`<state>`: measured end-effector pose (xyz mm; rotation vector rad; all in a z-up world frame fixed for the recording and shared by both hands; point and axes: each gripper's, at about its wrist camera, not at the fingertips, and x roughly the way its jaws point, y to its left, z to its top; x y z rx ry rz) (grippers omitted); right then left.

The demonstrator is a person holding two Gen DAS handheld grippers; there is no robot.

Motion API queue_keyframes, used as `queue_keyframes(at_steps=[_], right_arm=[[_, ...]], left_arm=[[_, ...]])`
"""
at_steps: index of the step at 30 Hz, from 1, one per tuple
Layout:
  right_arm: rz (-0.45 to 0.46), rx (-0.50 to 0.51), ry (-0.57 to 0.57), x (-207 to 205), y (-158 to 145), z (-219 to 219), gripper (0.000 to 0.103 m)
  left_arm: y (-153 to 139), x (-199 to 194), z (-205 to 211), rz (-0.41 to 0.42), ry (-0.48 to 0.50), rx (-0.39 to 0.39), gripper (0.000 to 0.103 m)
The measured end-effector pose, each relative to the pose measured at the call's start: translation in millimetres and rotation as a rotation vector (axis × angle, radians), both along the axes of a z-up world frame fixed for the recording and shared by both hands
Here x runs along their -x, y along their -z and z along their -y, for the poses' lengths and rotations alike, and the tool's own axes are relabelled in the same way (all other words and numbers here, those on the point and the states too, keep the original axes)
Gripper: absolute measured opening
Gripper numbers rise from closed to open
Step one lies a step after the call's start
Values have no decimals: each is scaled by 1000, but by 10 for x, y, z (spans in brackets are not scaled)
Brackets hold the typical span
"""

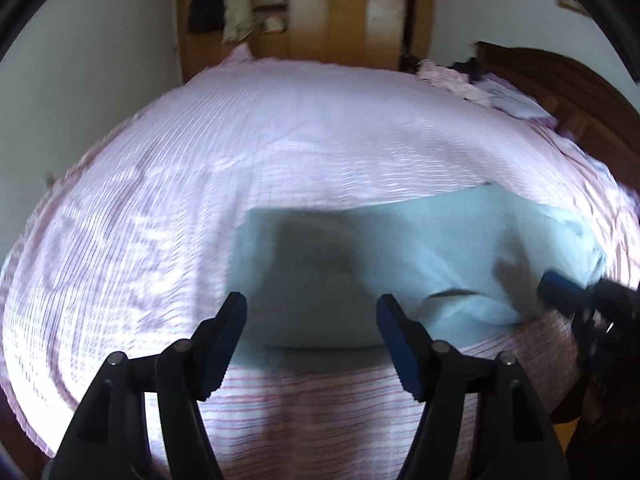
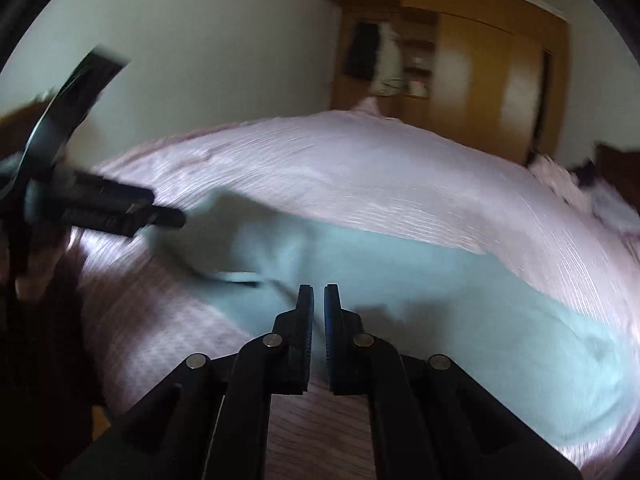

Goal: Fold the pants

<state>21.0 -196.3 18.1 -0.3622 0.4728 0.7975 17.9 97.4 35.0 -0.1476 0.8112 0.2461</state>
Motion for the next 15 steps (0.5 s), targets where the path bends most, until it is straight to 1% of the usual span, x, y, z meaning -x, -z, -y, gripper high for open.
queue_keyframes(at_steps=[1,2,3,4,5,6,8,10,12,13,15], right_arm=[[4,9,-15,19,14,-11,0],[11,30,-37,68,40,-159,0],[17,44,-51,86,37,-250,0],[28,60,-71,127,36,-325,3],[51,82,-91,185,40,-434,16],[71,94,-108,238,47,-488,32],[113,87,-171,304,35,-706,41],[127,92,-217,329,59,-929,43],[92,133,-248,274,144,-1201,43],[57,148,-277,227,208,-1350,43],[40,165,-306,186,297,-1496,43]], left_arm=[[2,27,-58,-5,-2,9,71],[-7,55,-125,-10,-3,6,71],[-21,82,-169,-13,-5,-10,71],[-36,102,-198,-15,-7,-29,71],[-54,145,-241,-14,-8,-56,71],[-61,179,-277,-13,-11,-69,71],[-48,268,-409,-19,-36,-68,71],[-1,339,-535,-33,-57,-39,71],[60,384,-664,-62,-60,11,71],[82,412,-728,-67,-61,36,71],[108,489,-825,-59,-72,66,71]])
